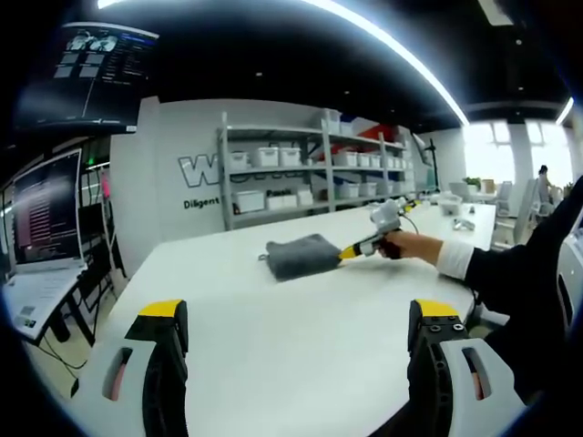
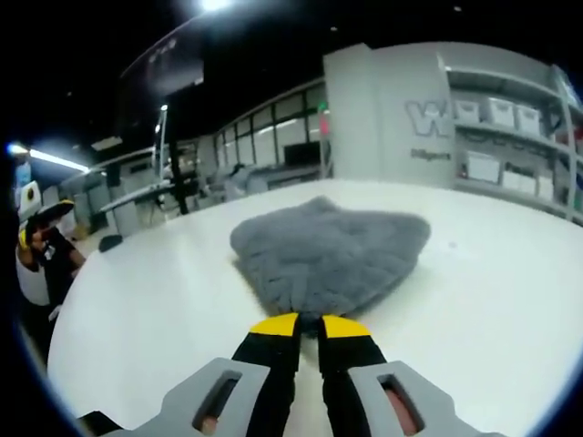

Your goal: Open the folded towel by lifting each exposed corner and separating the folded layers until the towel lies flat within the target outline without major curled edges

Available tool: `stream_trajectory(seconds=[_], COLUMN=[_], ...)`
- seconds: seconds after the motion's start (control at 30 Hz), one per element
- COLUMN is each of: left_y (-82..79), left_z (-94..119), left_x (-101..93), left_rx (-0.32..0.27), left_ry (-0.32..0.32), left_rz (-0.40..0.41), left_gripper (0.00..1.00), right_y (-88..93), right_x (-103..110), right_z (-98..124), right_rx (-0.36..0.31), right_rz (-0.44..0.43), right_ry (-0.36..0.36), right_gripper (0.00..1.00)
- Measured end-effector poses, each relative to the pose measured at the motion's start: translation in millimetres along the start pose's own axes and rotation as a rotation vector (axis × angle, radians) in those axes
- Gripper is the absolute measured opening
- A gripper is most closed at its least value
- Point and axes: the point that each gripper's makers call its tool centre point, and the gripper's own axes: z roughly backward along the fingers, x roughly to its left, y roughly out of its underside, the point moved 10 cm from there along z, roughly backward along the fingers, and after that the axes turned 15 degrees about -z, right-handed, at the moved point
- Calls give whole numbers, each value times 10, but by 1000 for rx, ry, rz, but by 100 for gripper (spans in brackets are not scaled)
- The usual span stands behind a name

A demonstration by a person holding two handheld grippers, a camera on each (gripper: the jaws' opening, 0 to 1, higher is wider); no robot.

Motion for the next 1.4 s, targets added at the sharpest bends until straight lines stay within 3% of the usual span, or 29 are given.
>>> stream_trajectory(seconds=[1.4], left_y=[6], left_z=[-36], left_x=[-9], left_rx=[6], left_ry=[-2], left_rz=[0], left_gripper=[99], right_y=[84], right_x=[341], right_z=[64], right_rx=[58], right_rz=[17], right_ry=[-59], right_gripper=[4])
